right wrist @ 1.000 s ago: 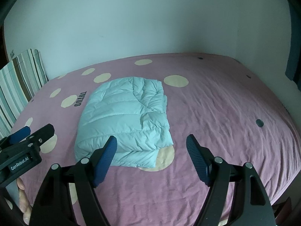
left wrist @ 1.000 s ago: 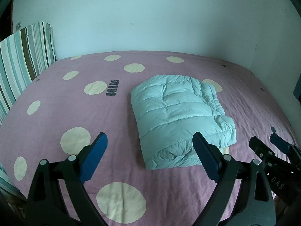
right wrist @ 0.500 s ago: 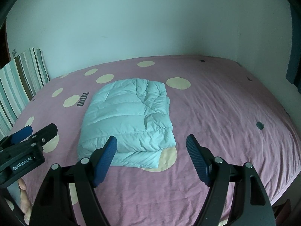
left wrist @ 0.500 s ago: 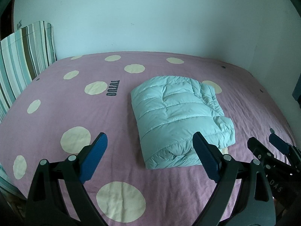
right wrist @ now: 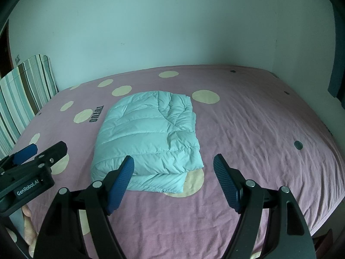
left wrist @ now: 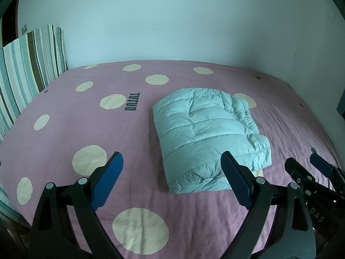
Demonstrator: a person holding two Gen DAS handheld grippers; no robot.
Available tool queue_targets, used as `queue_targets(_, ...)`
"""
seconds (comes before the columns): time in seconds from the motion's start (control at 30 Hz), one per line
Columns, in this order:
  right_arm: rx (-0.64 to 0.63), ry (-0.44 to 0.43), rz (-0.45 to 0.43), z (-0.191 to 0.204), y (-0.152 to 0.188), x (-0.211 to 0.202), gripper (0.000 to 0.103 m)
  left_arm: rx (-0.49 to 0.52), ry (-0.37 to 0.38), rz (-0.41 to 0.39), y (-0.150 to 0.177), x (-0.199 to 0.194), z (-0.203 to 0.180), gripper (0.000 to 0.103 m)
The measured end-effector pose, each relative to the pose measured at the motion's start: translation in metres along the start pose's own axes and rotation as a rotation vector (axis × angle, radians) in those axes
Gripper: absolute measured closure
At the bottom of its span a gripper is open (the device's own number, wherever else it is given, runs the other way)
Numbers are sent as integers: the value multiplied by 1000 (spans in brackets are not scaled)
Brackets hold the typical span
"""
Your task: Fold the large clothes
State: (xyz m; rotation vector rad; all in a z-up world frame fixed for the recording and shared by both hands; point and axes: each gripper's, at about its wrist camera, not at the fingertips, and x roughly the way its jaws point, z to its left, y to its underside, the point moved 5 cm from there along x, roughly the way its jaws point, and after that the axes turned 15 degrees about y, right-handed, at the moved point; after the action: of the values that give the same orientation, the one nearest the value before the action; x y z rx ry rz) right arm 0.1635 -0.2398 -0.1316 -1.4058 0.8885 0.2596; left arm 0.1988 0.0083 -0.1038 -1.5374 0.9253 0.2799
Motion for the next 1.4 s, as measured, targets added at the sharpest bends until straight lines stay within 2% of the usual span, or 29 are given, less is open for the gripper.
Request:
queue_targets(0.43,-18,-9,-7,0,-1,0,28,5,4,-13,-1,-4,0,11)
queue_targets(0.5,-17,-9,-11,0,0,-2,24,6,2,-16,0,-6,-1,11)
queue_targets(0.73,-29,-13,-22,-1,0,-5,24,8,1,-23,0,-10,0,11)
queue_targets(1.27,-39,-10,-49,-2,-2,-12,21,60,-35,-71,-1,-30,-4,11)
queue_targets(1.4,-40,-9,-52,-3,-1,-13,21,78,-65,-90,-3,-35,-4,11)
